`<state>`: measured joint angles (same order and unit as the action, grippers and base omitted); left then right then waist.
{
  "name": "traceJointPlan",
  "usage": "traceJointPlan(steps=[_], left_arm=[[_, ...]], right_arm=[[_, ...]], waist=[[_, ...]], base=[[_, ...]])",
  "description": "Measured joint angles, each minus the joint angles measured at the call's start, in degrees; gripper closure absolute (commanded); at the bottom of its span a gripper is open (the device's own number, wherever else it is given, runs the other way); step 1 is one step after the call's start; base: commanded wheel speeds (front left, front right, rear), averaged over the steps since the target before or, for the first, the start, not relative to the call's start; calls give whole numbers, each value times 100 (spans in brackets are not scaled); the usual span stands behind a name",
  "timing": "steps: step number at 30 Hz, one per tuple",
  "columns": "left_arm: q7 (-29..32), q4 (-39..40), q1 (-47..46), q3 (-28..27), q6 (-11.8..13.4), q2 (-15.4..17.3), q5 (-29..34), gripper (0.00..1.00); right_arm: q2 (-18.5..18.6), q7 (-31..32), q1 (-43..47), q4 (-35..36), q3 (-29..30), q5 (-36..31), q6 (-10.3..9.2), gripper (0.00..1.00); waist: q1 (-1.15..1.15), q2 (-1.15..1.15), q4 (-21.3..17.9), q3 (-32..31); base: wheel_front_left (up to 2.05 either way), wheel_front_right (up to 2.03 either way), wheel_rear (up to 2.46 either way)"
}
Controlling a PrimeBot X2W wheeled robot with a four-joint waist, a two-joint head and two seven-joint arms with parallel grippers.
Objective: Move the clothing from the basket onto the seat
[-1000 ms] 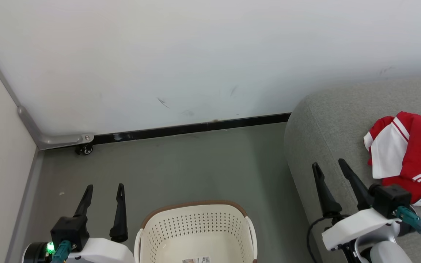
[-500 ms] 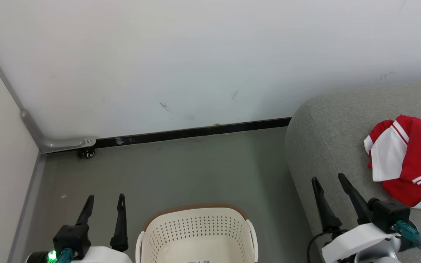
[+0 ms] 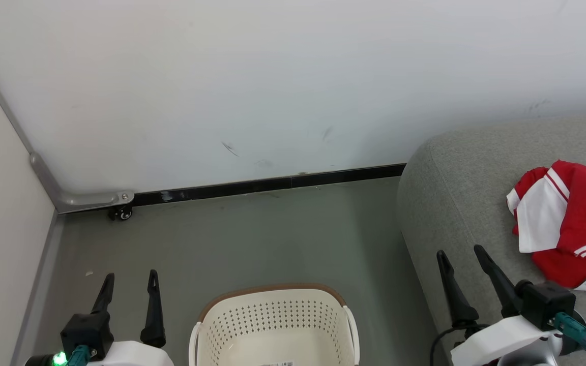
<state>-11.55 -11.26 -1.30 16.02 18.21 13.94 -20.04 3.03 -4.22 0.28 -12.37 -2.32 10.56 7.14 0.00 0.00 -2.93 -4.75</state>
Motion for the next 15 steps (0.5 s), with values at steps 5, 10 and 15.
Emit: traceJointPlan(steps=[5, 10, 15], left_arm=[[0, 23, 12, 0, 3, 2, 2, 0], [0, 25, 12, 3, 44, 30, 12, 0], [-7, 23, 12, -1, 44, 57, 12, 0]], right_arm=[[-4, 46, 8, 104, 20, -1, 0, 0], [-14, 71, 110, 192, 24, -1, 0, 0], [-19, 120, 112, 283, 29, -1, 0, 0]], waist=[[0, 0, 11, 7], [0, 0, 34, 26], [0, 0, 45, 46]], base=[[0, 0, 0], [0, 0, 0], [0, 0, 0]])
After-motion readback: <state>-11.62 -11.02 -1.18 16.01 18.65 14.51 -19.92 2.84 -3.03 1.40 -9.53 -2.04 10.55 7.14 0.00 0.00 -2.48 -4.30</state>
